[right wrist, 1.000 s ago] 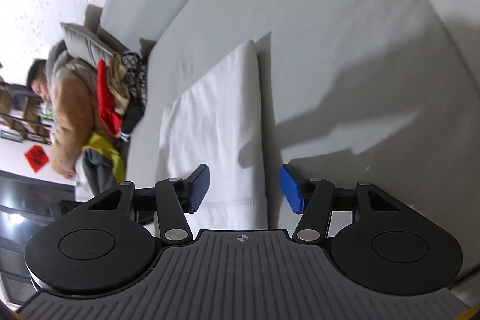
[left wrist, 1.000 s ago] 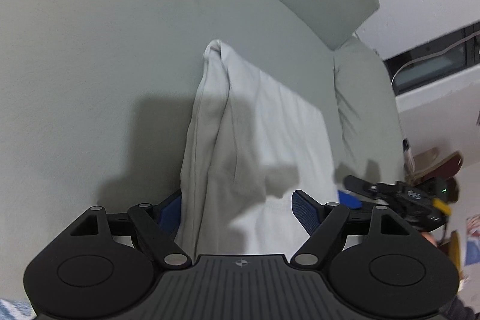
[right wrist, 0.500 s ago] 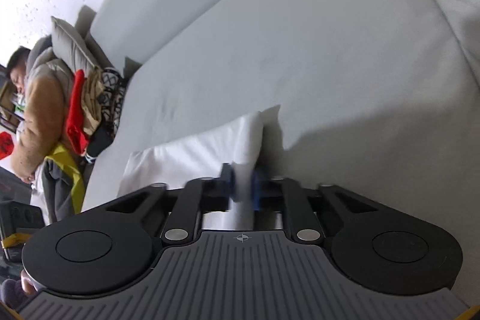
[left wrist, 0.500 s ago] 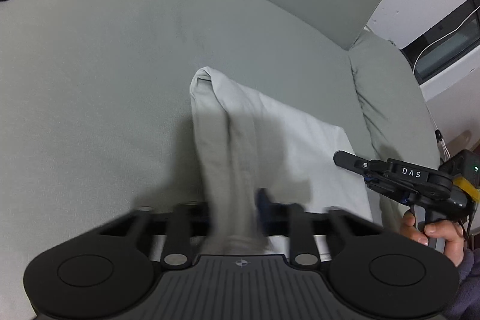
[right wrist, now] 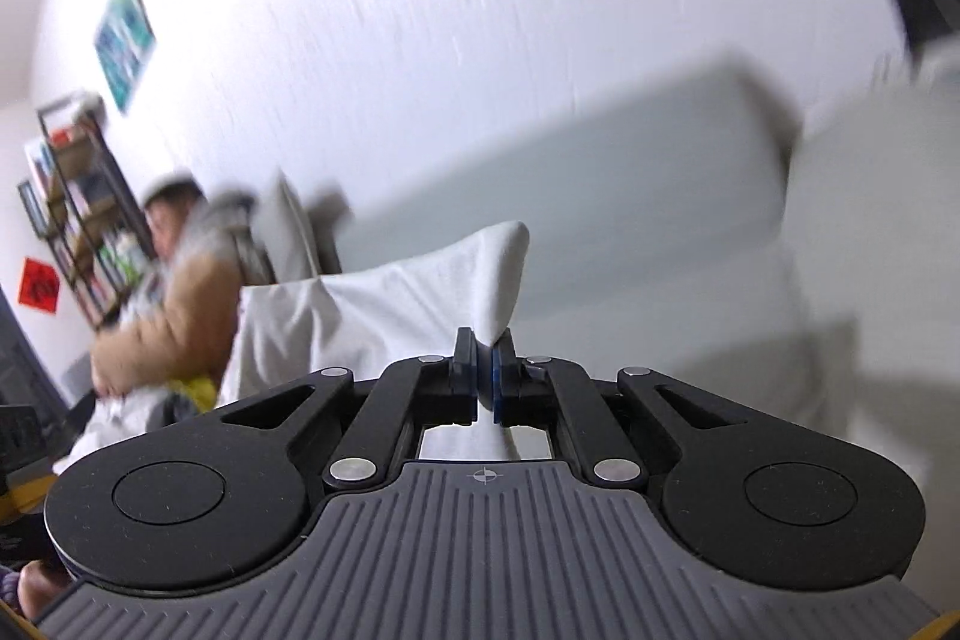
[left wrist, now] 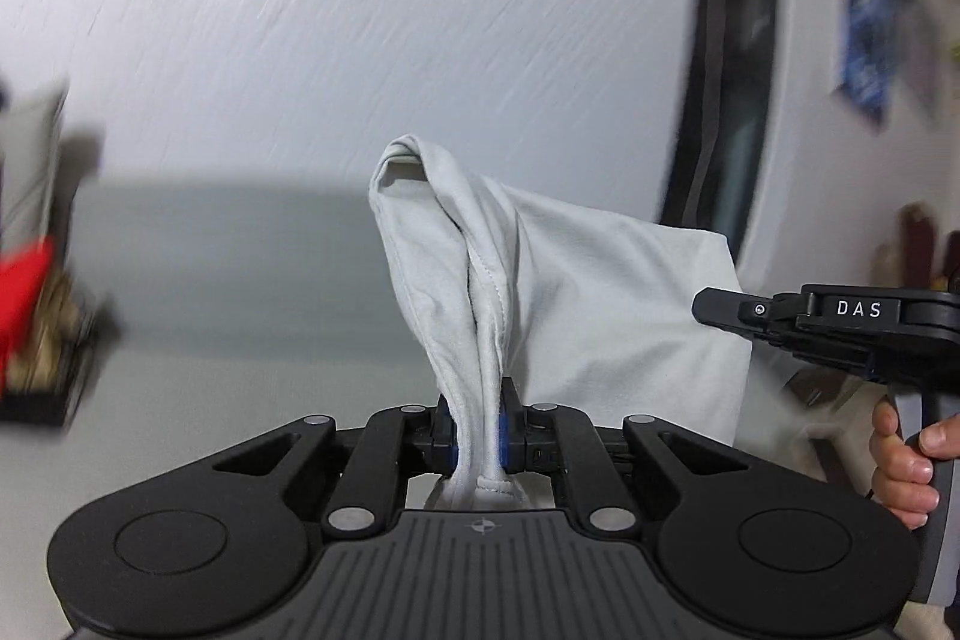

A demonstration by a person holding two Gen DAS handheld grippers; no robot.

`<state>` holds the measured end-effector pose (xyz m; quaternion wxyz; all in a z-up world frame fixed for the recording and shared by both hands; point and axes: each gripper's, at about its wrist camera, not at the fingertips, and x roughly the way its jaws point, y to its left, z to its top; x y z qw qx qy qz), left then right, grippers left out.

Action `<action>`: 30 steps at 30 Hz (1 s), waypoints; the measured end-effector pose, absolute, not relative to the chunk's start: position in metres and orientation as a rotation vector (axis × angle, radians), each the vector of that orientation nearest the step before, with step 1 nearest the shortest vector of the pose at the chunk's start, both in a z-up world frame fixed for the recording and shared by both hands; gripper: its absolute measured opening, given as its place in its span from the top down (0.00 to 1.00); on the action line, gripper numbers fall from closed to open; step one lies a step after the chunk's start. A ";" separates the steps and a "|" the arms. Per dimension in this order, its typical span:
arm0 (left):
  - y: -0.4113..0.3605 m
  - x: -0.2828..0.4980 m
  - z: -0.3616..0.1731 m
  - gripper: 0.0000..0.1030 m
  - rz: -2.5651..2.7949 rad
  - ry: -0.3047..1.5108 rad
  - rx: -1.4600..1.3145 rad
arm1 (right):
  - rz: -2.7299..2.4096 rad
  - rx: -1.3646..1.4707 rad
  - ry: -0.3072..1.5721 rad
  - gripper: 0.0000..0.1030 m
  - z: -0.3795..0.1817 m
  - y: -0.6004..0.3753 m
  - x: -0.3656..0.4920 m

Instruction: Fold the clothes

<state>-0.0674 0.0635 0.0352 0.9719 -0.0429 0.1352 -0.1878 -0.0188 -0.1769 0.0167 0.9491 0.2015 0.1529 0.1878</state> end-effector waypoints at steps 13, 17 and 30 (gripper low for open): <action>-0.072 -0.086 0.093 0.92 -0.815 0.290 -0.183 | -0.044 0.314 0.000 0.96 0.133 -0.289 -0.189; -0.121 -0.047 0.050 0.92 -0.887 0.480 -0.225 | -0.182 0.323 0.099 0.96 0.109 -0.321 -0.188; -0.232 0.071 -0.034 0.91 -0.832 0.729 -0.191 | -0.396 0.406 0.336 0.96 0.000 -0.447 -0.073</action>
